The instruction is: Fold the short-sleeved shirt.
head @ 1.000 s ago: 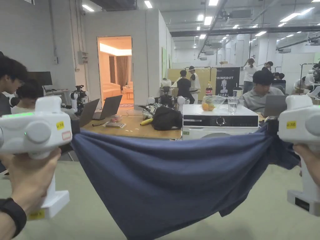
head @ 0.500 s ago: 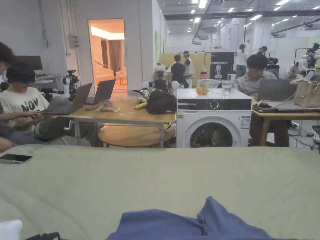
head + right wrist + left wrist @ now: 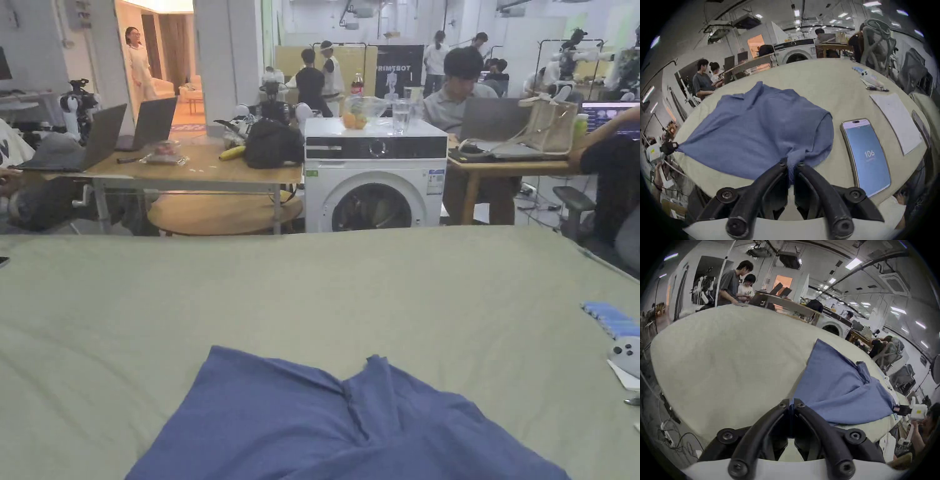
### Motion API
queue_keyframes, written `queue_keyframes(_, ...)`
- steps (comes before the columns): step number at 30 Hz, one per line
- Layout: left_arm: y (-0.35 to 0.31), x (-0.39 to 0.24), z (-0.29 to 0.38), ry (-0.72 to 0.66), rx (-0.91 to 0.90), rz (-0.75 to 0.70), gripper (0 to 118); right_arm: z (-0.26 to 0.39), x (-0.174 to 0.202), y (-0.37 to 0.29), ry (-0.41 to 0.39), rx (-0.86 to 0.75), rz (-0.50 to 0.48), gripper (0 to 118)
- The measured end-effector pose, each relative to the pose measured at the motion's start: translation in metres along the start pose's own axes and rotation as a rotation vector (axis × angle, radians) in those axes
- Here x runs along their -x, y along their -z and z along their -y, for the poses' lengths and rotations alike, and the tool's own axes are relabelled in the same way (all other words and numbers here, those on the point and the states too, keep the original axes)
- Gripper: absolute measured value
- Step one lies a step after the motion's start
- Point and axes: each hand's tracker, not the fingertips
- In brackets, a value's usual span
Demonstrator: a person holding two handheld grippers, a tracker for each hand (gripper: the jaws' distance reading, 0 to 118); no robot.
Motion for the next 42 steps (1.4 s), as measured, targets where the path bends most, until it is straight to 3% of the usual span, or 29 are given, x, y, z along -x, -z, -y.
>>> queue_keyframes(2,-0.011,-0.005,-0.005,0.015,-0.038,0.019,80,0.0,-0.002,-0.01,0.005,-0.059,0.017,63)
queue_keyframes(3,-0.017,-0.009,-0.012,0.022,-0.097,0.03,96,0.001,-0.001,-0.019,0.006,-0.103,0.011,82)
queue_keyframes(5,-0.023,-0.024,-0.027,0.053,-0.139,0.011,96,-0.01,0.006,-0.03,0.013,-0.17,-0.024,83)
queue_keyframes(11,-0.044,-0.11,-0.088,0.194,-0.379,0.114,97,-0.057,0.064,-0.057,-0.086,-0.421,-0.105,83)
queue_keyframes(14,-0.042,-0.138,-0.104,0.273,-0.431,0.078,96,-0.075,0.091,-0.063,-0.135,-0.521,-0.087,83)
queue_keyframes(18,-0.043,-0.158,-0.108,0.253,-0.479,0.138,95,-0.081,0.109,-0.063,-0.141,-0.549,-0.08,83)
queue_keyframes(20,-0.043,-0.159,-0.108,0.283,-0.473,0.138,73,-0.08,0.111,-0.062,-0.119,-0.548,-0.101,73)
queue_keyframes(21,-0.043,-0.161,-0.107,0.295,-0.471,0.123,52,-0.08,0.113,-0.06,-0.117,-0.54,-0.099,58)
queue_keyframes(22,-0.043,-0.161,-0.105,0.302,-0.467,0.125,23,-0.079,0.114,-0.058,-0.121,-0.537,-0.086,31)
queue_keyframes(23,-0.044,-0.16,-0.104,0.307,-0.461,0.134,8,-0.078,0.115,-0.058,-0.128,-0.535,-0.079,12)
queue_keyframes(24,-0.043,-0.158,-0.103,0.306,-0.451,0.129,0,-0.078,0.114,-0.057,-0.147,-0.522,-0.084,0)
queue_keyframes(25,-0.044,-0.156,-0.102,0.604,-0.233,-0.035,0,-0.077,0.115,-0.056,-0.16,-0.512,-0.077,0)
queue_keyframes(33,-0.046,-0.101,-0.098,0.503,-0.072,-0.081,2,-0.072,0.113,-0.058,-0.206,-0.488,-0.079,0)
queue_keyframes(35,-0.042,-0.076,-0.089,0.479,0.034,-0.159,65,-0.067,0.11,-0.058,-0.236,-0.471,-0.078,0)
queue_keyframes(36,-0.04,-0.064,-0.082,0.439,0.028,-0.151,86,-0.064,0.109,-0.058,-0.246,-0.462,-0.075,0)
queue_keyframes(37,-0.036,-0.05,-0.074,0.383,0.105,-0.183,78,-0.06,0.106,-0.057,-0.244,-0.449,-0.08,0)
queue_keyframes(40,-0.018,-0.014,-0.046,0.22,0.194,-0.219,79,-0.052,0.095,-0.047,-0.182,-0.38,-0.137,0)
queue_keyframes(42,-0.004,-0.003,-0.03,0.19,0.262,-0.284,78,-0.048,0.09,-0.044,-0.165,-0.362,-0.132,0)
